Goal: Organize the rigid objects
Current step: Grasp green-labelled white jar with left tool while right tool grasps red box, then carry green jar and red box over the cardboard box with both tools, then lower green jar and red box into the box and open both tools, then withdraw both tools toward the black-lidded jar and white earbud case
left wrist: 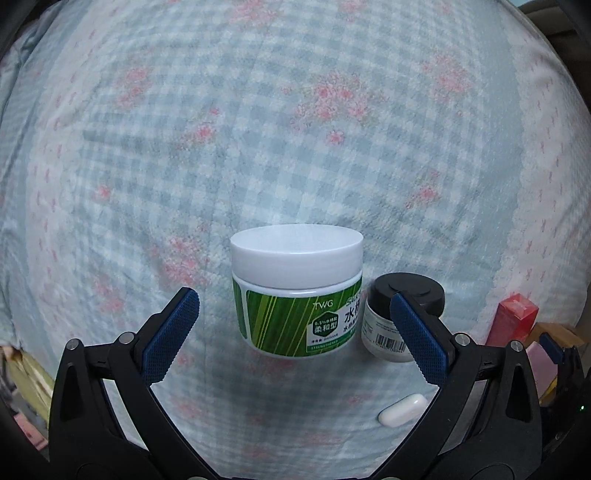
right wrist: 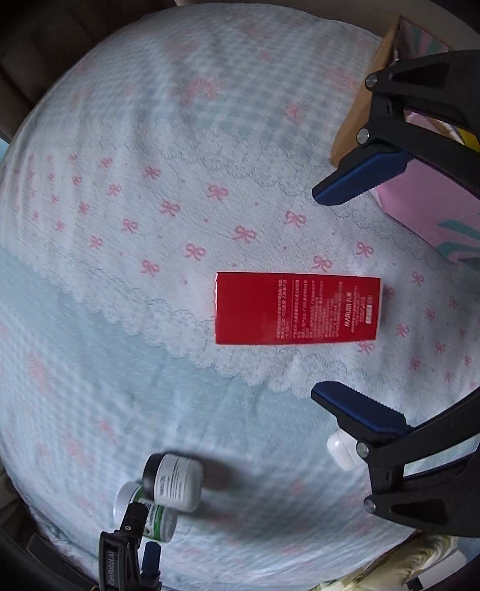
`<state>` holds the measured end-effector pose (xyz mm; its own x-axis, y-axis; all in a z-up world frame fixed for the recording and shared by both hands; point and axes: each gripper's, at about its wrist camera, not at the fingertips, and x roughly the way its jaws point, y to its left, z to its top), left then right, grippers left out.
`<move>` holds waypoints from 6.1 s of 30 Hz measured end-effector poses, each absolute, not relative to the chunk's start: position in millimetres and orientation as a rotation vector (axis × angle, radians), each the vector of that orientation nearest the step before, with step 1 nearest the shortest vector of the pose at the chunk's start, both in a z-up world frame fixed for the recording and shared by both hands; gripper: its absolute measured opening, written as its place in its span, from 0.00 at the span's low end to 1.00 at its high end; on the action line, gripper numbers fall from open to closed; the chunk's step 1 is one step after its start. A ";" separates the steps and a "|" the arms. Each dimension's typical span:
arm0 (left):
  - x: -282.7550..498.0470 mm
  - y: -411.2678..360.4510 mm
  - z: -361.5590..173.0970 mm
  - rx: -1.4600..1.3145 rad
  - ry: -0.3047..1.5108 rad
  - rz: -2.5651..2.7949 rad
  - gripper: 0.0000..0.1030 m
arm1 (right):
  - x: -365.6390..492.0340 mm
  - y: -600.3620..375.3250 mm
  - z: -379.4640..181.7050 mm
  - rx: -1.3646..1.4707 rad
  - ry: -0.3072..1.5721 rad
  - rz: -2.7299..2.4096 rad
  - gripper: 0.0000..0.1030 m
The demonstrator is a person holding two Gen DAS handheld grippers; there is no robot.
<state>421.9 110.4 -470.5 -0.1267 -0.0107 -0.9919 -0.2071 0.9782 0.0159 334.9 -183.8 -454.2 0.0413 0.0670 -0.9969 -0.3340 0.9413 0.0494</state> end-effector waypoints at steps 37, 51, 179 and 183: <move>390.9 113.9 -423.5 -0.146 1.523 0.117 0.65 | 346.7 -173.9 -438.9 -0.139 1.522 0.353 0.39; 323.8 66.6 -295.1 -0.082 1.308 0.020 0.65 | 294.9 -212.8 -325.6 0.057 1.349 0.326 0.39; 191.6 -14.0 -167.6 0.199 1.020 -0.043 1.00 | 139.0 -273.8 -232.0 0.324 1.162 0.052 1.00; 208.3 15.1 -172.0 0.206 0.994 -0.093 1.00 | 146.1 -235.1 -240.8 0.327 1.191 0.041 1.00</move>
